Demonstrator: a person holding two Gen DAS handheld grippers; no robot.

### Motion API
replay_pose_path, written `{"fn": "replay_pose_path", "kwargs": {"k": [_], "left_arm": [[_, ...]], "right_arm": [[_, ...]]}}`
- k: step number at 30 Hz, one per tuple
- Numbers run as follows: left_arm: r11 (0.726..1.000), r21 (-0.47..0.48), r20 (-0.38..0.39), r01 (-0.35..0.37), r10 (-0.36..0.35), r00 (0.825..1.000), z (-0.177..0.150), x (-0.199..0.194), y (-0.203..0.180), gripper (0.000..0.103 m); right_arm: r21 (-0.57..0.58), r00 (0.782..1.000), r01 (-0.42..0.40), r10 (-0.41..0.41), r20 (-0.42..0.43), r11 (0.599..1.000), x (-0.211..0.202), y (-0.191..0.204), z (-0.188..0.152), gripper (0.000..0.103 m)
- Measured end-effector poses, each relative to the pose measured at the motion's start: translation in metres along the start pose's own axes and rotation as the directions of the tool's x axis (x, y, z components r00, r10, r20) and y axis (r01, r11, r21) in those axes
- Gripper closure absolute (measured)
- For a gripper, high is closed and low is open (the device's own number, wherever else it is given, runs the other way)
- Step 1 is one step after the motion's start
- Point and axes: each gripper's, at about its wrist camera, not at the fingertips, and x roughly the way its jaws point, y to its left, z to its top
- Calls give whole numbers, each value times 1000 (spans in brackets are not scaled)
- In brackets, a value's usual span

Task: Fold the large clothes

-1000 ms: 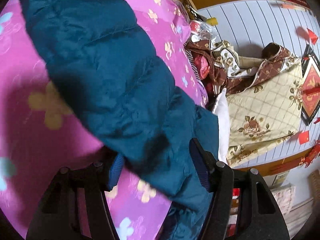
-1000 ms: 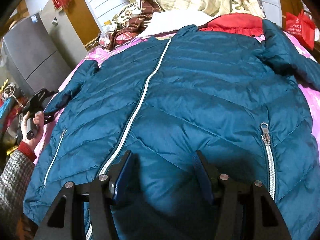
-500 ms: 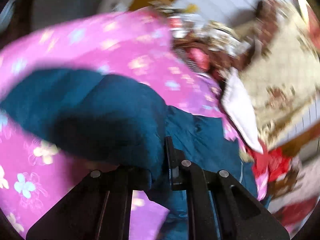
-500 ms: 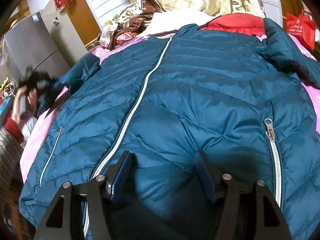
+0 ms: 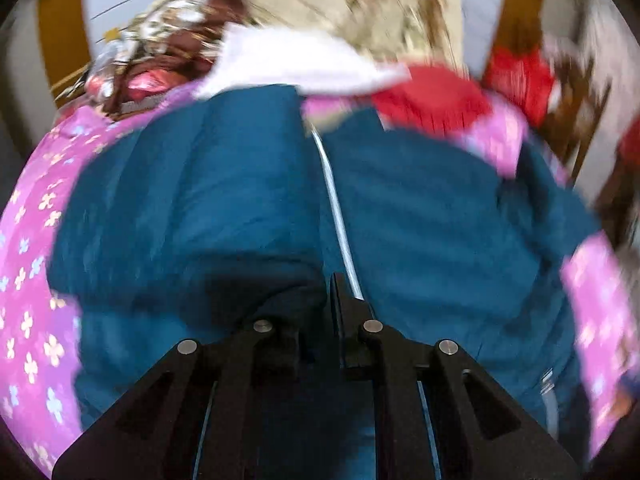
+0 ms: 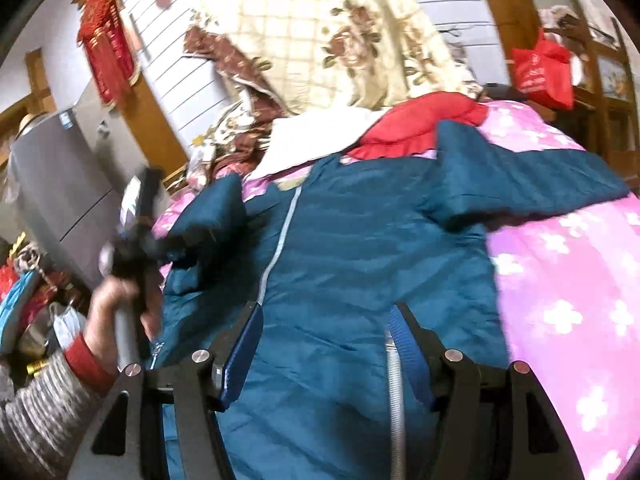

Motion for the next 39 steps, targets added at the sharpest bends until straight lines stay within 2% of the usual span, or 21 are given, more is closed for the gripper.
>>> {"fn": "replay_pose_path", "kwargs": {"k": [1, 3, 5, 8, 10, 15, 17, 18, 19, 20, 22, 24, 26, 29, 34, 36, 39], "left_arm": [[998, 65, -35, -19, 21, 999, -12, 10, -20, 92], [982, 186, -59, -42, 53, 997, -31, 14, -49, 88], [959, 278, -35, -48, 60, 998, -51, 4, -68, 85], [947, 320, -48, 23, -8, 999, -74, -19, -74, 85], [948, 316, -41, 35, -23, 999, -86, -36, -70, 85], [969, 240, -7, 66, -66, 998, -128, -89, -38, 84], [985, 160, 20, 70, -74, 997, -144, -107, -16, 77], [991, 115, 30, 65, -69, 997, -150, -113, -5, 66], [997, 58, 45, 48, -51, 998, -153, -118, 10, 60], [1000, -5, 68, 10, -10, 998, -157, -120, 26, 59], [992, -106, 95, -74, 84, 992, -162, -121, 55, 58], [979, -160, 108, -126, 144, 984, -165, -120, 74, 58], [958, -217, 136, -186, 219, 966, -171, -123, 95, 58], [938, -272, 167, -215, 267, 949, -177, -128, 117, 58], [930, -277, 187, -243, 300, 935, -182, -128, 135, 56], [929, -291, 178, -227, 285, 942, -184, -127, 141, 56], [928, -317, 159, -193, 253, 954, -186, -125, 148, 56]], "right_arm": [[15, 1000, 14, -14, 1, 1000, -3, -7, 0, 40], [43, 1000, 30, -30, 0, 999, -6, -19, 1, 40], [68, 999, 43, -43, -1, 997, -10, -28, 3, 40], [69, 999, 52, -51, -5, 996, -12, -30, 4, 40], [61, 998, 55, -54, -12, 997, -11, -28, 5, 40], [-51, 995, 66, -69, -75, 997, 8, 1, 16, 40], [-115, 993, 55, -66, -97, 992, 19, 22, 21, 40], [-149, 992, 42, -59, -108, 988, 27, 38, 23, 40], [-177, 991, 33, -55, -121, 984, 36, 50, 24, 40], [-215, 989, 22, -52, -138, 976, 50, 70, 25, 40], [-275, 985, 5, -52, -163, 961, 75, 103, 25, 40], [-336, 982, -7, -58, -182, 942, 100, 137, 23, 40], [-412, 981, -1, -80, -179, 911, 128, 173, 21, 40], [-520, 979, 37, -137, -154, 854, 176, 226, 17, 40], [-564, 966, 102, -216, -139, 819, 245, 272, 18, 40], [-588, 957, 120, -251, -145, 800, 271, 285, 15, 40], [-632, 939, 187, -327, -110, 752, 297, 301, 14, 40]]}}
